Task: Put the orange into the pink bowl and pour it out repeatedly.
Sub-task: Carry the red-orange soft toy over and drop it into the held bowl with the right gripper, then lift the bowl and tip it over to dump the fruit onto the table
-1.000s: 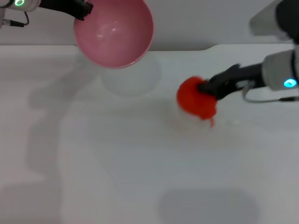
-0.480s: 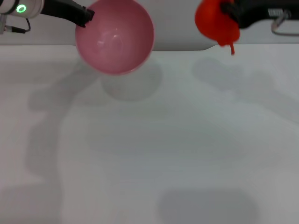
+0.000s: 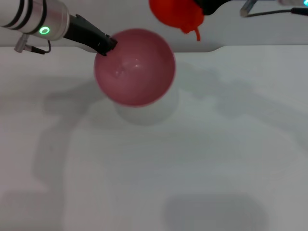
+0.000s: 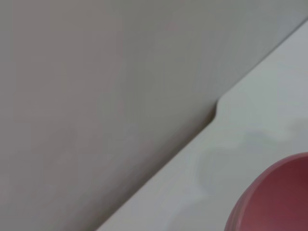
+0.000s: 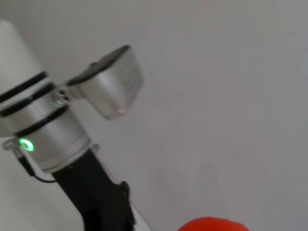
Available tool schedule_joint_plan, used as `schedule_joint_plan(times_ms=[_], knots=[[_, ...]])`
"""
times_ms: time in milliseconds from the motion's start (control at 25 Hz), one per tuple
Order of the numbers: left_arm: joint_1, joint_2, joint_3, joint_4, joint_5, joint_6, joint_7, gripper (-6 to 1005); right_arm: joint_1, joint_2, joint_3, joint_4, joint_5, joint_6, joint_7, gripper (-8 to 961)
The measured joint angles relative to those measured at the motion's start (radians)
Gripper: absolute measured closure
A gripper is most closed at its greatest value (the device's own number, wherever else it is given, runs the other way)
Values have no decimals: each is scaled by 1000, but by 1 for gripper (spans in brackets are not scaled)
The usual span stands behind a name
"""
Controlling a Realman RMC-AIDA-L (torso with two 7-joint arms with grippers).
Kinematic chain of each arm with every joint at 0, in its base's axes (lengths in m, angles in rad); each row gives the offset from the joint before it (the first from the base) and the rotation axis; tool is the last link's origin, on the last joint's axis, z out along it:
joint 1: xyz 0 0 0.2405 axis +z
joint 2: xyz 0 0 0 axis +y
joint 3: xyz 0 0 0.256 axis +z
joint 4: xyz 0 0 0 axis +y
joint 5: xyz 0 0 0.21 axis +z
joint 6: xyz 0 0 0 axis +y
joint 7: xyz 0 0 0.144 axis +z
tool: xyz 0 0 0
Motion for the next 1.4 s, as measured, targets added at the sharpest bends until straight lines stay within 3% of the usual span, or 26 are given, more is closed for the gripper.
schedule_joint_plan(times_ms=[520,840,960,1200,1400], knots=[[-8,-4,92,-14,-14,0,-26,955,76,-5,-90,180,-4,19,5,831],[-8,-6,119,-15,-28,-5,-29,955,78,-4,-91,187,1,16,6,816],[-8,-6,123,-15,-39,-7,-29,955,70,-5,-84,182,1,16,6,734],[-3,-7,127,-14,-51,-40,-32,955,-29,4,-48,156,26,140,-35,572],[10,-7,131,-13,-105,-103,-33,955,-147,6,-62,256,234,359,-300,472]])
